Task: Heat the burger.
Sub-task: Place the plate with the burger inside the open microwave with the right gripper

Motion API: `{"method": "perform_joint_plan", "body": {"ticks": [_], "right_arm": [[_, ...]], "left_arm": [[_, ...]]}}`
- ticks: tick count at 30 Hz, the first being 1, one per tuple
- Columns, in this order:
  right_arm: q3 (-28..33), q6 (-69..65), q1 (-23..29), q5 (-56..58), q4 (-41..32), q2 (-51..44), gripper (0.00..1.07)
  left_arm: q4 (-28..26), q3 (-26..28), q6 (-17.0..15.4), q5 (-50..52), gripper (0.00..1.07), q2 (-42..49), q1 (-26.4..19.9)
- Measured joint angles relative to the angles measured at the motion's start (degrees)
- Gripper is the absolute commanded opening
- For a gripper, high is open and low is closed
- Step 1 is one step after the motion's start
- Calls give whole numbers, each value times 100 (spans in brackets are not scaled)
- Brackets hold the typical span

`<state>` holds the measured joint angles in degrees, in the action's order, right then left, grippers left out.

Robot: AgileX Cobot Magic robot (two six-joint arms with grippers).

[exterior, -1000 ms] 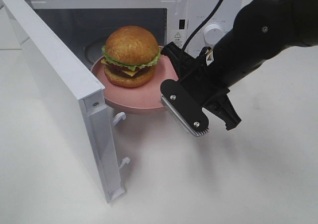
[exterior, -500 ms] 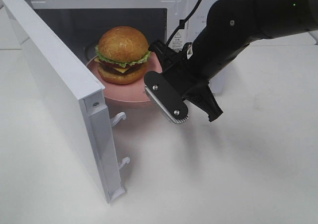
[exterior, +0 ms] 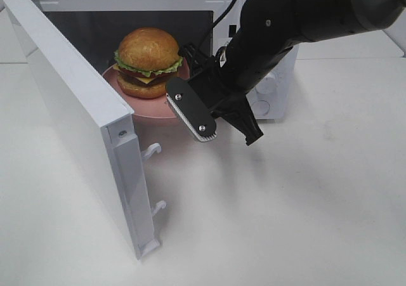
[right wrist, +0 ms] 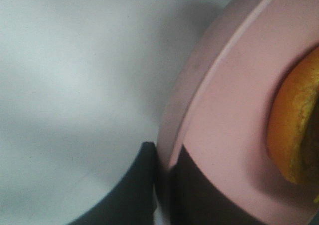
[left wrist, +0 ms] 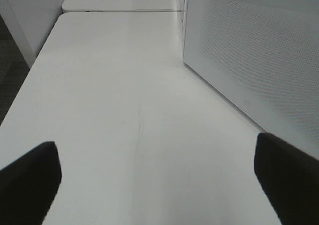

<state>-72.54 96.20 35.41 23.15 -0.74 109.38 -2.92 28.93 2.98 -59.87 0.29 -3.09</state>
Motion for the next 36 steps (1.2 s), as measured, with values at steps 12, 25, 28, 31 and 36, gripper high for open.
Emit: {"method": "perform_joint_plan", "body": {"ticks": [12,25,28,31,36], "right_arm": [[-768,-556,11,57,252,447,0],[-1610,-1186,11,309,745,1020,0],[-1719,-1261,11,338,791,1100,0],[-1971,-1301,-6,435,837,1278,0],[-2292,-1490,-17,556,945,1501,0]], "left_arm": [[0,0,0,0,98,0,0],[0,0,0,0,98,0,0],[0,0,0,0,98,0,0],[0,0,0,0,98,0,0],[0,0,0,0,98,0,0]]}}
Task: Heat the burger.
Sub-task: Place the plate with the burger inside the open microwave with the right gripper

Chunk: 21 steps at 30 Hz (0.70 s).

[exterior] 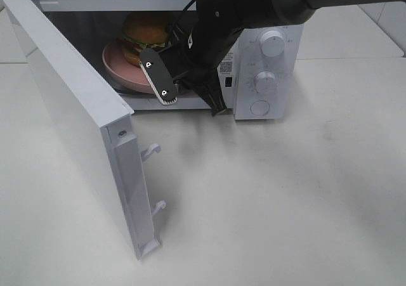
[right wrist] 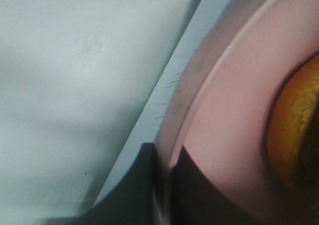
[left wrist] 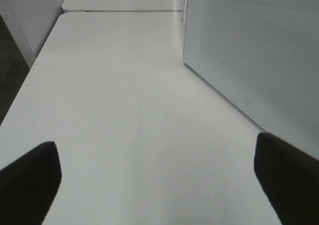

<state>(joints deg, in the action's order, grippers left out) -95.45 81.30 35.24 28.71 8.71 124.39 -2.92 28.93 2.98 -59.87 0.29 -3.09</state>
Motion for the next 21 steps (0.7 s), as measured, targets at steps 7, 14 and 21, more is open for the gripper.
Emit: {"method": "perform_joint_plan", "body": {"ticks": [7,14,21], "right_arm": [[-355,-229,0,6,138,275,0],[-516,-223,0,-34,143,453,1],[-561,-160,0,-413,149,625,4]], "left_arm": [[0,0,0,0,98,0,0],[0,0,0,0,98,0,0],[0,0,0,0,98,0,0]]}}
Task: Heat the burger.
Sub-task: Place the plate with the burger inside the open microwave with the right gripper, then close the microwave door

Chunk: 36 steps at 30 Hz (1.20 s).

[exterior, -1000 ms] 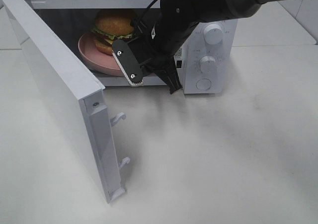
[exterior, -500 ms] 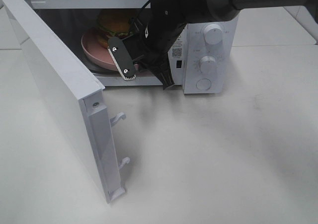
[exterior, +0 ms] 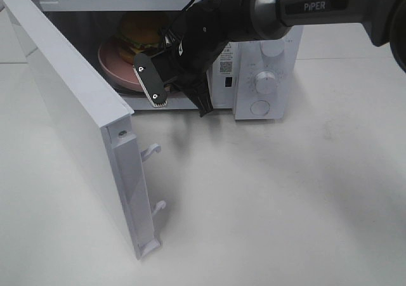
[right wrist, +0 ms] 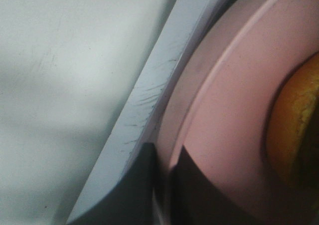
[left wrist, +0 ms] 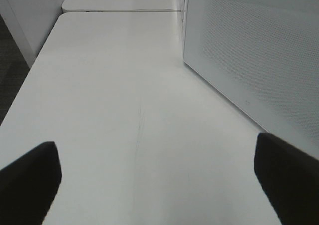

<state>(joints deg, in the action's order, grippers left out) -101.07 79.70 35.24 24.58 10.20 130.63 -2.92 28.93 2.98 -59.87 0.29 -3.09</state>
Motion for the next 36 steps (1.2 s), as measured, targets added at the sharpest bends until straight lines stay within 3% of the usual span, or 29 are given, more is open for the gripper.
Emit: {"method": "perform_joint_plan", "body": {"ticks": [3,7,10,12,15,29,36], "right_arm": [[0,-6,0,-74,0,17,4],[-6,-120,0,-201,0,17,17],[-6,-138,0,-252,0,17,19],[-23,-235,0,-476,0,17,33],[-23,-418,0,-510,6,17,40],[212,-705,0,-527,-17,-115,48],[768,-705,0,-859,-69,-498,64]], "left_arm": [[0,0,0,0,98,0,0],[0,0,0,0,98,0,0],[0,0,0,0,98,0,0],[0,0,0,0,98,0,0],[0,0,0,0,98,0,0],[0,0,0,0,98,0,0],[0,0,0,0,98,0,0]]}}
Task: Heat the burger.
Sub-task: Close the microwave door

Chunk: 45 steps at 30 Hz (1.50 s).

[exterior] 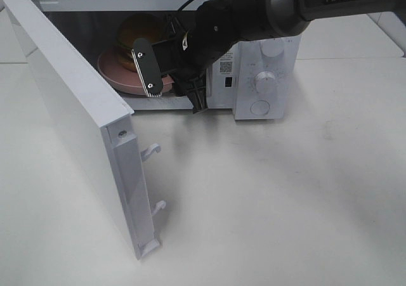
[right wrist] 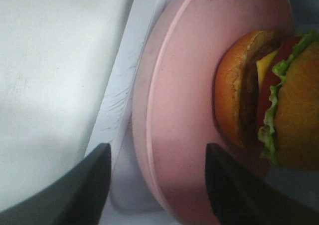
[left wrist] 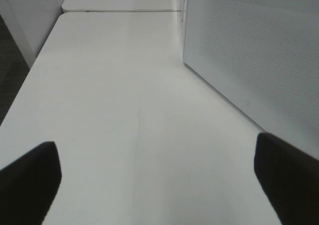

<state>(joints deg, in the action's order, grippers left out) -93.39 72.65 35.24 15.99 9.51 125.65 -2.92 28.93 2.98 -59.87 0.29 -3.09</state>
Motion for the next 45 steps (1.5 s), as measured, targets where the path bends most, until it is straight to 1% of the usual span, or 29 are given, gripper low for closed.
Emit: {"method": "perform_joint_plan", "body": {"ticks": [1,3,5,6,7,10,12,13,15,18,20,21,22,23,24,25,27,28,30,33,35,38,40,41,43,44,45], "right_arm": [[138,0,0,-46,-11,-97,70],[218,-11,0,-57,-29,-155,71],[464,-63,0,-120,-40,-315,74],[464,-63,0,-120,-40,-315,74],[647,-109,0,-149,-40,-430,74],[825,-120,0,-195,-40,-527,74],[1146,-160,0,-309,-40,-716,74],[1146,-160,0,-309,-40,-716,74],[1564,-321,0,-504,-46,-1031,74],[1667,-395,0,-550,-52,-1117,74],[1954,-567,0,-642,-57,-1352,74],[1954,-567,0,-642,-57,-1352,74],[2137,-676,0,-693,-57,-1518,74],[2137,-676,0,-693,-57,-1518,74],[2349,-733,0,-710,-57,-1679,74],[2349,-733,0,-710,-57,-1679,74],[2636,-756,0,-710,-63,-1954,74],[2636,-756,0,-710,-63,-1954,74],[2991,-922,0,-739,-63,-2326,74],[3083,-997,0,-739,-63,-2429,74],[3403,-1243,0,-739,-63,-2802,74],[3495,-1358,0,-739,-63,-2911,74],[3827,-1816,0,-739,-63,-3306,74],[3827,-1816,0,-739,-63,-3306,74],[4068,-2223,0,-733,-63,-3592,76],[4068,-2223,0,-733,-63,-3592,76],[4211,-2538,0,-716,-69,-3799,77]], "left_arm": [[0,0,0,0,98,0,0],[0,0,0,0,98,0,0],[0,0,0,0,98,0,0],[0,0,0,0,98,0,0],[0,0,0,0,98,0,0],[0,0,0,0,98,0,0],[0,0,0,0,98,0,0],[0,0,0,0,98,0,0],[0,0,0,0,98,0,0],[0,0,0,0,98,0,0],[0,0,0,0,98,0,0],[0,0,0,0,98,0,0],[0,0,0,0,98,0,0],[0,0,0,0,98,0,0],[0,0,0,0,98,0,0],[0,0,0,0,98,0,0],[0,0,0,0,98,0,0],[0,0,0,0,98,0,0],[0,0,0,0,98,0,0],[0,0,0,0,98,0,0],[0,0,0,0,98,0,0],[0,0,0,0,98,0,0],[0,0,0,0,98,0,0],[0,0,0,0,98,0,0],[0,0,0,0,98,0,0],[0,0,0,0,98,0,0],[0,0,0,0,98,0,0]]}}
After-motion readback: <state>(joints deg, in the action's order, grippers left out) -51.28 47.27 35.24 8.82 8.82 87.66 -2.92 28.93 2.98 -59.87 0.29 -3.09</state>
